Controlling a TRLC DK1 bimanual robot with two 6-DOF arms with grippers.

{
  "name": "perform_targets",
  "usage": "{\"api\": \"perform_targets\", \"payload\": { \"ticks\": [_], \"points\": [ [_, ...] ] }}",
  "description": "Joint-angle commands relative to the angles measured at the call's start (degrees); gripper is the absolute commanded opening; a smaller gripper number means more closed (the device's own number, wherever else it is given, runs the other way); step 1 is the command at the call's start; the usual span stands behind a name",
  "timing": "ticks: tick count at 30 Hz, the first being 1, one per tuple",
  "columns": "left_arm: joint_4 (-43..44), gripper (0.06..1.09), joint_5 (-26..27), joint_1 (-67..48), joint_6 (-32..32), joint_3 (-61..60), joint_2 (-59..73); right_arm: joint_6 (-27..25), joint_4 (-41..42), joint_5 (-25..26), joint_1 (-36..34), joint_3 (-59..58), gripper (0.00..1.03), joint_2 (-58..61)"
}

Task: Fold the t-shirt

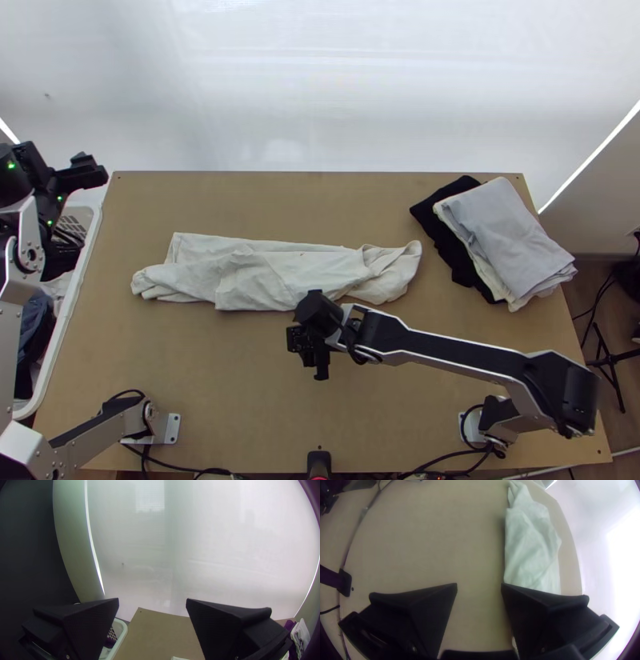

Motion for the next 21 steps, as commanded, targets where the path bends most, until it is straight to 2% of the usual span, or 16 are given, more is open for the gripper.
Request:
{"api": "perform_targets", "payload": {
  "ticks": [1, 15, 21],
  "points": [
    [0.23, 1.04, 2.45, 3.64, 0.88, -0.51, -1.14, -6.57, 10.26, 2.06, -1.97, -4.57, 0.65, 3.52],
    [0.23, 1.04, 6.41, 8.48, 1.67, 0.28, -1.58, -19.14, 24.85, 6.45, -7.24, -11.6, 0.65, 5.81],
    [0.23, 1.04, 7.11, 8.83, 1.58, 0.01, -1.58, -20.19, 27.66, 6.63, -7.42, -11.43, 0.64, 6.25]
  ]
}}
